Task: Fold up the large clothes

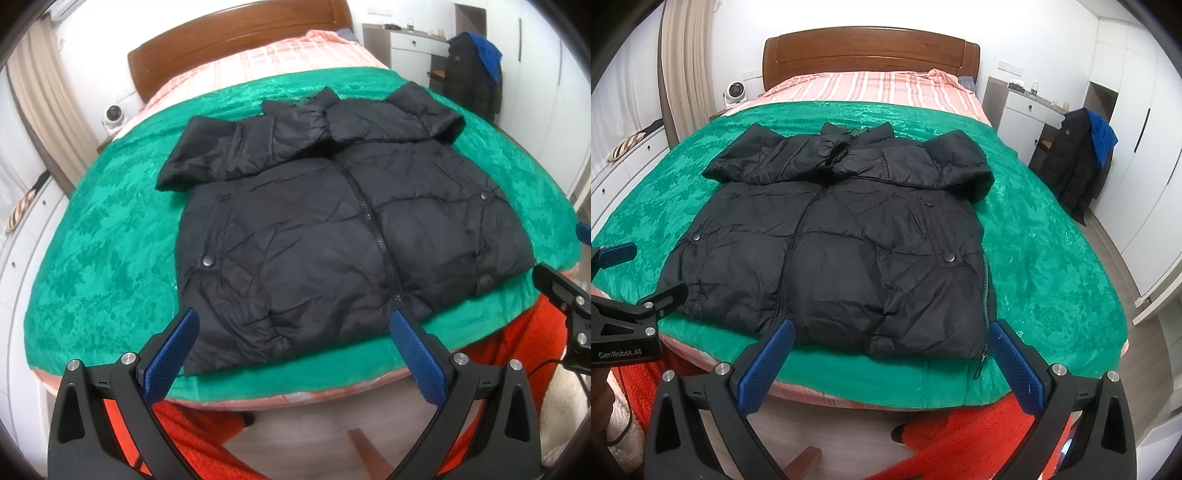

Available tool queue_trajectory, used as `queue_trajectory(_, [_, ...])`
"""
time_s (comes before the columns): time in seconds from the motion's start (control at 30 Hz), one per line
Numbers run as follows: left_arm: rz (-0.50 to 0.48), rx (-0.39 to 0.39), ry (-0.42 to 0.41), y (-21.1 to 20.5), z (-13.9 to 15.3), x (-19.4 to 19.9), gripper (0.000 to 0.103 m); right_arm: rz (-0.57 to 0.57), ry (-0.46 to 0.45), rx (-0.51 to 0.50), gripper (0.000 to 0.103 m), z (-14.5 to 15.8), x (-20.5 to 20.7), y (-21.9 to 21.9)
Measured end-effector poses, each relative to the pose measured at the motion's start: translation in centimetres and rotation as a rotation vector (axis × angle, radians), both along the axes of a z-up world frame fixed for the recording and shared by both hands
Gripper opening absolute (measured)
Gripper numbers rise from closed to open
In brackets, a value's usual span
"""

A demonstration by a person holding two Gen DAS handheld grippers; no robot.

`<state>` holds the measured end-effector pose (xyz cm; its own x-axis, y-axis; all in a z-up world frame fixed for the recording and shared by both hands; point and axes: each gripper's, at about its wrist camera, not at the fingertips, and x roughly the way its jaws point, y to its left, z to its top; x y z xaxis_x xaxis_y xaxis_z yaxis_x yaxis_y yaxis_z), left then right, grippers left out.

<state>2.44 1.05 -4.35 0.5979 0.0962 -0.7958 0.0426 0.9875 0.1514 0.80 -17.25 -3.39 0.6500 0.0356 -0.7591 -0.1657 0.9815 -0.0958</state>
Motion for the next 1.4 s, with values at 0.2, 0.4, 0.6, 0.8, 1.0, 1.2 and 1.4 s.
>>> queue_trajectory(0.2, [-0.075,-0.017,-0.022,1.6,2.5,5.2,0.103,0.009,0.002,0.021,0.103,-0.4,0.0,-0.2])
queue_trajectory(0.4, [-0.182,0.067,-0.056,-0.8,2.6,15.9,0.103,-0.011,0.007,0.061,0.103,-1.0,0.0,-1.1])
queue_trajectory(0.6, [-0.143,0.059,0.02,-4.0,-2.2,28.2,0.103,-0.042,0.023,0.071,0.103,-1.9,-0.2,-2.7])
queue_trajectory(0.8, [-0.019,-0.032,0.124,-2.6,-6.8,33.9,0.034,-0.061,0.048,0.077,0.103,-2.8,-0.6,-4.1])
queue_trajectory(1.0, [0.041,-0.225,-0.012,5.7,-0.5,29.1,0.007,-0.083,0.051,0.09,0.103,-3.4,-0.3,-4.8])
queue_trajectory(1.2, [0.322,-0.301,-0.215,23.0,8.4,19.0,0.007,-0.026,0.015,0.08,0.103,-2.9,-0.4,-3.1])
queue_trajectory(1.4, [0.779,-0.244,-0.248,39.8,5.7,9.2,0.007,0.035,0.016,0.053,0.103,-3.0,-0.3,-0.8])
